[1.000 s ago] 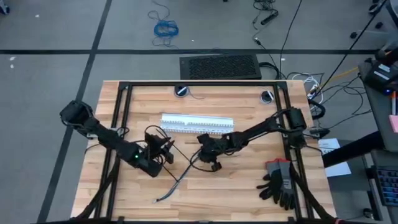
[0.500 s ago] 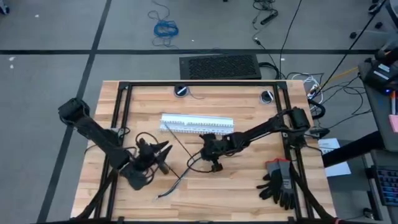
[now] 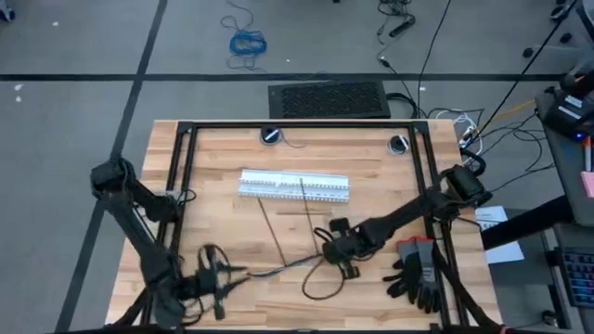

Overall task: Ziptie cables
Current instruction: Put the ziptied cables into the cable duct

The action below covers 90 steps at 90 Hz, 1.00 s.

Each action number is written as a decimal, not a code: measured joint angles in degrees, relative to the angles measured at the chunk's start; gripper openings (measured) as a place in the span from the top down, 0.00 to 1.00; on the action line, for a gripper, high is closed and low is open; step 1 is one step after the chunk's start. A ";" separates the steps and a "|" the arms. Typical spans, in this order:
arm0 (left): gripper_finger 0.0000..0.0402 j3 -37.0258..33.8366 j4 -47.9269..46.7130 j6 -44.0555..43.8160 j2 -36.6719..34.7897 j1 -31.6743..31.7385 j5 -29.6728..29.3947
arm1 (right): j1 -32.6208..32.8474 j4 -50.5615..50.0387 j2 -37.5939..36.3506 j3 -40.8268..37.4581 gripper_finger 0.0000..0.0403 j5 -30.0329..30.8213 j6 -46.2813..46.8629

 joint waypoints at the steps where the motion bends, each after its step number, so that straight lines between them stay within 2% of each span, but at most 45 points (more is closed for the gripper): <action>1: 0.72 -0.01 -0.11 -0.80 0.74 0.15 0.25 | 0.17 -0.11 -0.10 0.00 1.00 0.02 0.30; 14: 0.72 -0.02 -0.64 -7.44 8.00 3.33 7.44 | 1.82 -0.39 -0.51 0.09 1.00 0.65 2.98; 21: 0.72 -0.01 -3.73 -11.43 9.76 5.75 15.45 | 2.14 -0.33 -0.55 0.12 1.00 0.91 3.44; 31: 0.73 2.98 -17.84 -20.85 9.79 9.43 29.50 | 2.08 -0.24 -0.59 0.22 1.00 1.09 3.44; 38: 0.74 5.99 -27.91 -23.57 9.79 11.07 35.78 | 1.87 -0.23 -0.64 0.24 1.00 1.16 3.44; 56: 0.75 10.08 -34.58 -15.13 9.68 12.33 38.82 | 1.79 -0.07 -0.69 0.31 0.98 1.37 3.81; 72: 0.73 9.55 -40.61 -16.94 9.68 13.91 43.62 | 2.16 -0.04 -0.74 0.33 0.98 1.44 4.59; 90: 0.61 8.33 -37.53 -15.85 9.68 14.94 45.15 | 2.18 -0.13 -0.77 0.37 0.98 1.19 5.44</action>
